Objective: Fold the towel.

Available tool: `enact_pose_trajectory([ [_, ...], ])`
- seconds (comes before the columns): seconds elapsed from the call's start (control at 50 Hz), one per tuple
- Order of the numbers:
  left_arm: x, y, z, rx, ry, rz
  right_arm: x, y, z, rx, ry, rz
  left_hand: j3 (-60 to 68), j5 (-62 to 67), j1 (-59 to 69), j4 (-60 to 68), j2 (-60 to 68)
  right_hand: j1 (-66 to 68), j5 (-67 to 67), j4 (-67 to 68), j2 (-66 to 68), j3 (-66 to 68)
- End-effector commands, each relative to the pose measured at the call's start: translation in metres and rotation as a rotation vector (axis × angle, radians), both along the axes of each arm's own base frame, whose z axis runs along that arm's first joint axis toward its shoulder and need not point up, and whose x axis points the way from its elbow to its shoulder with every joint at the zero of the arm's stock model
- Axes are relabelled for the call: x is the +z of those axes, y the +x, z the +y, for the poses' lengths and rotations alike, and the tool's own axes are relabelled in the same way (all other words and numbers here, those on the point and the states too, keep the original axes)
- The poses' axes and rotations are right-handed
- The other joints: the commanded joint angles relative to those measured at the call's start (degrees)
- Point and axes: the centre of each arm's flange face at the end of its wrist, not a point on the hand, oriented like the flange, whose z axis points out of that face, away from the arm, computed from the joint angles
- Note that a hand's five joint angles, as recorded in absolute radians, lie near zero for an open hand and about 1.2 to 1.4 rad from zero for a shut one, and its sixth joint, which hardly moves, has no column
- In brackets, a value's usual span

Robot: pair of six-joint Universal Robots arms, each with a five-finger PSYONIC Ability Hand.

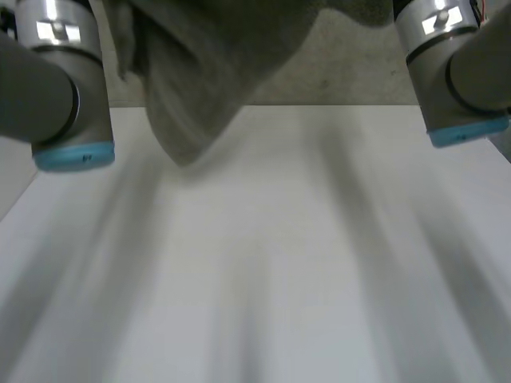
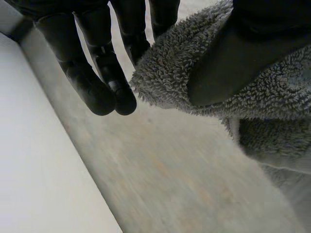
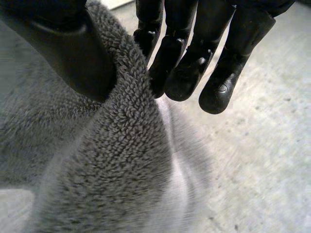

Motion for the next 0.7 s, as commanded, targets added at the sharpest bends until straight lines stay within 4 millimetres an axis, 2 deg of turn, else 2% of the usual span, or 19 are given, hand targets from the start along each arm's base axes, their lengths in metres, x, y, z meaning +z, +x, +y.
enact_pose_trajectory([
  [0.02, -0.049, -0.006, -0.006, -0.014, 0.124, -0.062, -0.059, 0.002, 0.010, -0.012, 0.130, 0.116, -8.6, -13.1, 0.4, -7.1, -3.9, 12.1, 6.5, 3.7, 4.0, 3.7],
  [0.04, -0.049, -0.006, -0.006, -0.014, 0.125, -0.062, -0.076, 0.001, 0.011, -0.025, 0.163, 0.159, -8.6, -13.1, 0.4, -7.1, -3.9, 12.1, 6.5, 3.7, 4.0, 3.7],
  [0.06, -0.077, -0.006, -0.001, -0.022, 0.202, -0.105, -0.094, -0.003, 0.010, -0.044, 0.195, 0.201, -8.6, -13.1, 0.4, -7.1, -3.9, 12.1, 6.5, 3.7, 4.0, 3.7],
  [0.08, -0.105, -0.005, 0.006, -0.034, 0.278, -0.150, -0.094, -0.003, 0.010, -0.044, 0.195, 0.202, -8.6, -13.1, 0.4, -7.1, -3.9, 12.1, 6.5, 3.7, 4.0, 3.7],
  [0.1, -0.105, -0.005, 0.006, -0.034, 0.278, -0.151, -0.111, -0.006, 0.013, -0.051, 0.218, 0.249, -8.6, -13.1, 0.4, -7.1, -3.9, 12.1, 6.5, 3.7, 4.0, 3.7],
  [0.12, -0.133, -0.003, 0.016, -0.052, 0.352, -0.197, -0.129, -0.006, 0.018, -0.042, 0.241, 0.303, -8.6, -13.1, 0.4, -7.1, -3.9, 12.1, 6.5, 3.7, 4.0, 3.7],
  [0.14, -0.161, 0.000, 0.028, -0.072, 0.429, -0.247, -0.129, -0.006, 0.018, -0.042, 0.241, 0.303, -8.6, -13.1, 0.4, -7.1, -3.9, 12.1, 6.5, 3.7, 4.0, 3.7],
  [0.16, -0.161, 0.000, 0.028, -0.072, 0.429, -0.247, -0.147, -0.006, 0.025, -0.022, 0.267, 0.363, -8.6, -13.1, 0.4, -7.1, -3.9, 12.1, 6.5, 3.7, 4.0, 3.7],
  [0.18, -0.185, 0.004, 0.041, -0.096, 0.496, -0.290, -0.147, -0.006, 0.025, -0.022, 0.268, 0.363, -8.6, -13.1, 0.4, -7.1, -3.9, 12.1, 6.5, 3.7, 4.0, 3.7],
  [0.2, -0.205, 0.008, 0.054, -0.114, 0.556, -0.329, -0.164, -0.007, 0.033, -0.002, 0.290, 0.425, -8.6, -13.1, 0.4, -7.1, -3.9, 12.1, 6.5, 3.7, 4.0, 3.7],
  [0.22, -0.205, 0.008, 0.054, -0.115, 0.557, -0.330, -0.182, -0.008, 0.041, 0.012, 0.312, 0.486, -8.6, -13.1, 0.4, -7.1, -3.9, 12.1, 6.5, 3.7, 4.0, 3.7],
  [0.24, -0.221, 0.014, 0.067, -0.124, 0.609, -0.363, -0.182, -0.009, 0.041, 0.012, 0.312, 0.486, -8.6, -13.1, 0.4, -7.1, -3.9, 12.1, 6.5, 3.7, 4.0, 3.7],
  [0.28, -0.233, 0.020, 0.078, -0.125, 0.651, -0.396, -0.212, -0.014, 0.060, 0.022, 0.349, 0.603, -8.6, -13.1, 0.4, -7.1, -3.9, -2.7, -8.3, -11.1, -10.8, -11.1],
  [0.3, -0.244, 0.026, 0.088, -0.122, 0.689, -0.424, -0.212, -0.014, 0.060, 0.022, 0.349, 0.604, -8.6, -13.1, 0.4, -7.1, -3.9, -2.8, -8.4, -11.2, -10.9, -11.2],
  [0.32, -0.244, 0.026, 0.088, -0.121, 0.689, -0.425, -0.222, -0.018, 0.068, 0.017, 0.366, 0.656, -8.6, -13.1, 0.4, -7.1, -3.9, -12.3, -17.9, -20.7, -20.4, -20.7],
  [0.4, -0.253, 0.038, 0.112, -0.113, 0.730, -0.479, -0.228, -0.025, 0.081, 0.014, 0.400, 0.738, -8.6, -13.1, 0.4, -7.1, -3.9, -21.5, -27.1, -29.8, -29.6, -29.8],
  [0.5, -0.233, 0.045, 0.124, -0.109, 0.683, -0.458, -0.199, -0.044, 0.086, -0.010, 0.489, 0.749, -8.6, -13.1, 0.4, -7.1, -3.9, -35.9, -41.6, -44.3, -44.1, -44.3],
  [0.58, -0.220, 0.048, 0.131, -0.109, 0.645, -0.440, -0.174, -0.051, 0.086, 0.010, 0.617, 0.683, -8.6, -13.1, 0.4, -7.1, -3.9, -56.5, -62.2, -64.9, -64.7, -64.9],
  [0.7, -0.207, 0.051, 0.139, -0.108, 0.603, -0.422, -0.136, -0.048, 0.081, 0.080, 0.789, 0.510, -8.6, -13.1, 0.4, -7.1, -3.9, -57.9, -63.5, -66.3, -66.0, -66.3],
])
